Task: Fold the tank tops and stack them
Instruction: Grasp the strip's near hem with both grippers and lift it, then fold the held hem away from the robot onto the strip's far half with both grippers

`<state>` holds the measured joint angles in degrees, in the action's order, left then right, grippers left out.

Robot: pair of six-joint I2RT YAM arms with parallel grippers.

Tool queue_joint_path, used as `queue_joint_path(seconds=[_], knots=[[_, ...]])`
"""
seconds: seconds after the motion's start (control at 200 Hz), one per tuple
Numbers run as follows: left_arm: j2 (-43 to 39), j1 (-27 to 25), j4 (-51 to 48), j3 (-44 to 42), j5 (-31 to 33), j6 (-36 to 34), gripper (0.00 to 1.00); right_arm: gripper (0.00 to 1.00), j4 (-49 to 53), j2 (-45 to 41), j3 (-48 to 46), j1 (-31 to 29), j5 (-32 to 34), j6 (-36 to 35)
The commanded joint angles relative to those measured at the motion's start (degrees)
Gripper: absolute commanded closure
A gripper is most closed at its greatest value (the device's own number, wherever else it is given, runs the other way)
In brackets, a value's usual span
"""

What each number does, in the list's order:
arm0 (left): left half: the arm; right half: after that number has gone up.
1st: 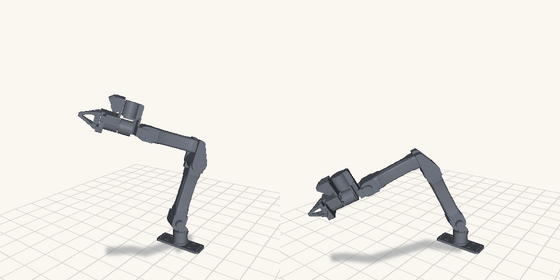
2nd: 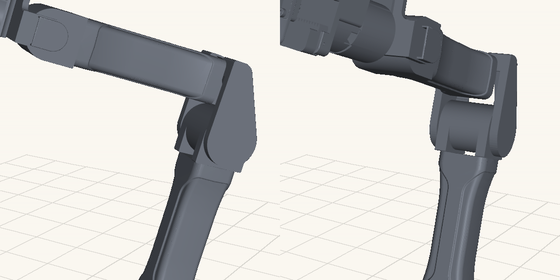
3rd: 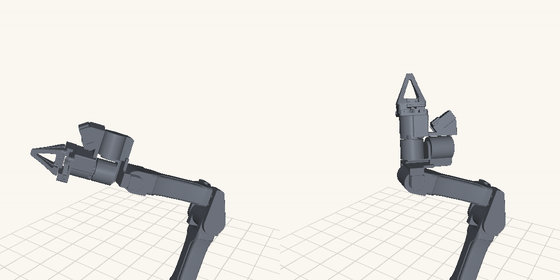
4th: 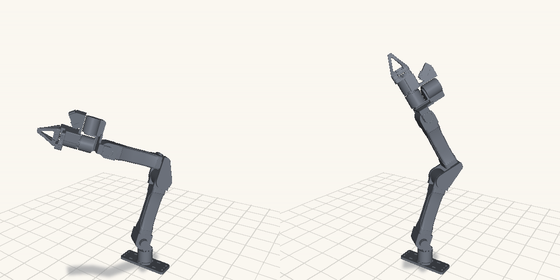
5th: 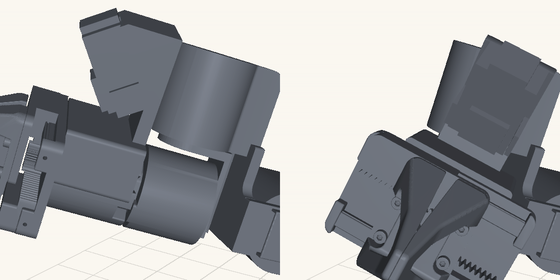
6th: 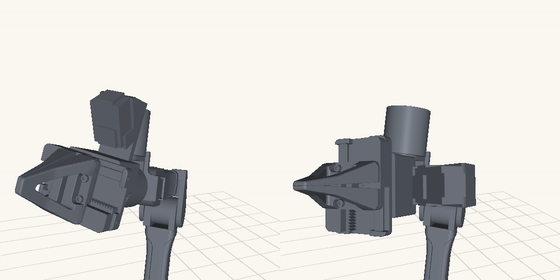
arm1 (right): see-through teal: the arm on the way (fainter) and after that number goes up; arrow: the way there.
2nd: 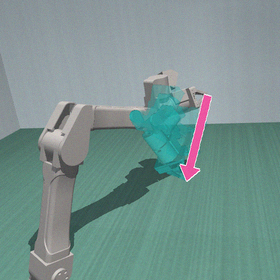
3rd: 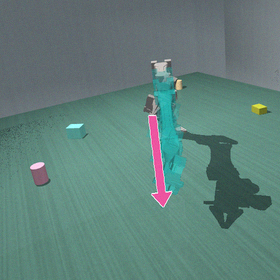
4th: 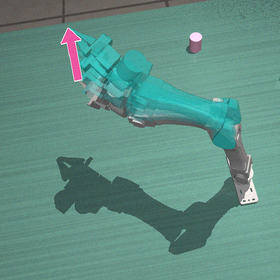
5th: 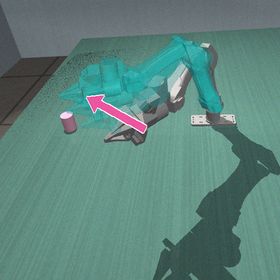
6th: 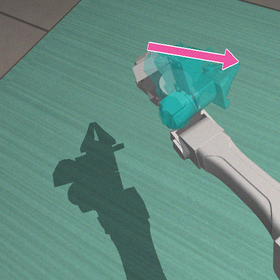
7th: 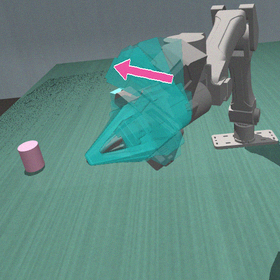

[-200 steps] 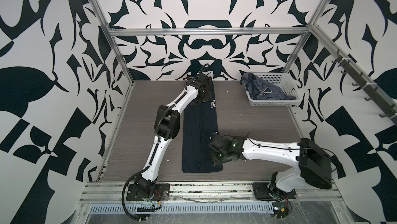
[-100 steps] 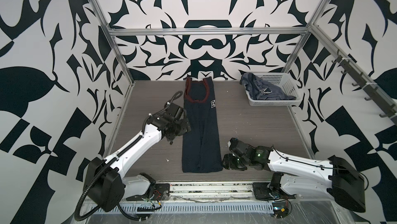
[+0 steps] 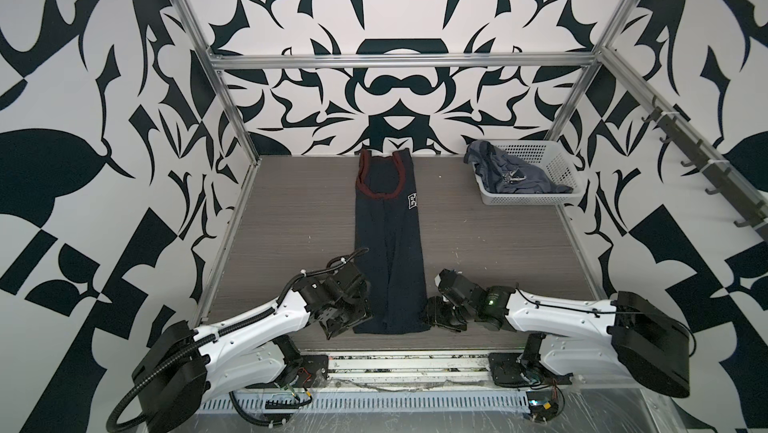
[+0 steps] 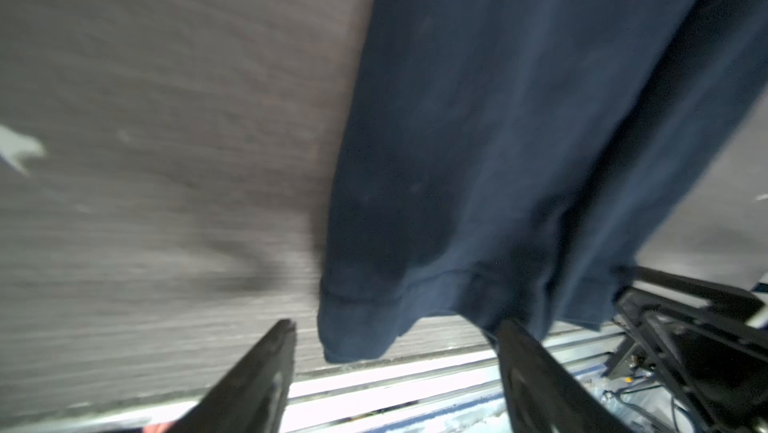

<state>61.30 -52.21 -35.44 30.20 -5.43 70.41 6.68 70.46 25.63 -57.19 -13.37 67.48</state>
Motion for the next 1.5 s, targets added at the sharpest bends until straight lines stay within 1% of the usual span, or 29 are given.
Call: queue_joint_path(seconds=[0.0, 0.19, 0.28, 0.36, 0.405, 0.505, 0.555, 0.61, 0.655, 0.715, 0.85, 0.92, 0.975, 1.04, 1.13, 1.225, 1.29, 1.35, 1.405, 1.495], knots=[[0.88, -1.43, 1.65, -2.24, -0.47, 4.79, 0.24, 0.45, -1.13, 0.72, -1.27, -0.20, -0.34, 1.67], [2.39, -2.51, 5.74, -4.28, -2.03, 5.91, 0.32, 0.48, -2.92, 3.70, -1.20, -0.44, -1.68, 1.84], [3.66, -3.15, 6.01, -3.50, -1.84, 5.58, 0.39, 0.53, -4.36, 6.12, -0.41, -0.72, -3.00, 1.57], [4.58, -3.81, 6.34, -3.15, -1.56, 5.69, 0.46, 0.60, -4.15, 7.56, 0.43, -1.15, -3.22, 1.44], [4.77, -4.22, 6.52, -2.96, -1.61, 5.91, 0.52, 0.65, -3.09, 7.51, 0.70, -1.34, -2.76, 1.65], [4.50, -6.12, 5.98, -1.96, -0.56, 6.52, 0.64, 0.76, 2.24, 4.69, 1.76, -2.17, 0.37, 1.26], [4.28, -7.06, 5.12, -1.38, 0.09, 7.05, 0.70, 0.83, 5.12, 2.80, 2.32, -2.78, 1.98, 1.07], [3.70, -8.26, 3.64, -0.49, 0.93, 7.62, 0.74, 0.91, 7.32, 0.74, 2.43, -3.05, 2.85, 1.06], [2.98, -9.50, 2.11, 0.59, 2.39, 8.34, 0.77, 0.95, 8.67, -0.98, 2.26, -3.11, 3.32, 1.35], [1.82, -11.14, 0.47, 2.22, 4.04, 9.05, 0.79, 1.00, 10.02, -3.26, 2.15, -3.19, 3.69, 1.67], [-0.48, -11.82, -2.09, 6.75, 7.31, 8.98, 0.86, 1.00, 13.57, -7.61, 5.02, -3.21, 5.18, 1.28], [-0.75, -11.46, -2.21, 9.88, 9.73, 7.89, 0.88, 1.00, 17.10, -7.35, 9.13, -2.01, 6.07, -1.29], [0.13, -9.56, -2.39, 13.24, 10.92, 5.12, 0.88, 1.00, 19.53, -6.18, 12.58, 0.50, 5.08, -3.70], [2.25, -6.23, -3.81, 17.47, 10.97, 1.69, 0.89, 1.00, 20.97, -4.80, 16.19, 5.57, 2.80, -7.00], [5.78, -0.03, -3.95, 22.22, 10.60, -3.33, 0.89, 1.00, 21.57, -2.52, 21.69, 12.66, -0.08, -12.80], [10.74, 7.20, -1.15, 26.66, 8.49, -9.06, 0.89, 1.00, 23.59, 3.06, 29.61, 19.03, -3.07, -19.44], [16.18, 11.09, 0.14, 30.98, 6.54, -12.64, 0.89, 1.00, 23.89, 7.23, 35.00, 22.30, -4.45, -22.83], [20.76, 13.83, 0.07, 35.52, 6.23, -15.13, 0.89, 1.00, 23.78, 10.88, 39.33, 24.87, -4.85, -25.04], [24.98, 16.43, 1.06, 39.49, 3.99, -17.78, 0.89, 1.00, 23.23, 14.46, 43.41, 26.87, -5.53, -26.90], [31.00, 19.90, 0.63, 45.64, 4.07, -19.89, 0.89, 1.00, 22.97, 21.22, 49.87, 29.39, -7.55, -29.08]])
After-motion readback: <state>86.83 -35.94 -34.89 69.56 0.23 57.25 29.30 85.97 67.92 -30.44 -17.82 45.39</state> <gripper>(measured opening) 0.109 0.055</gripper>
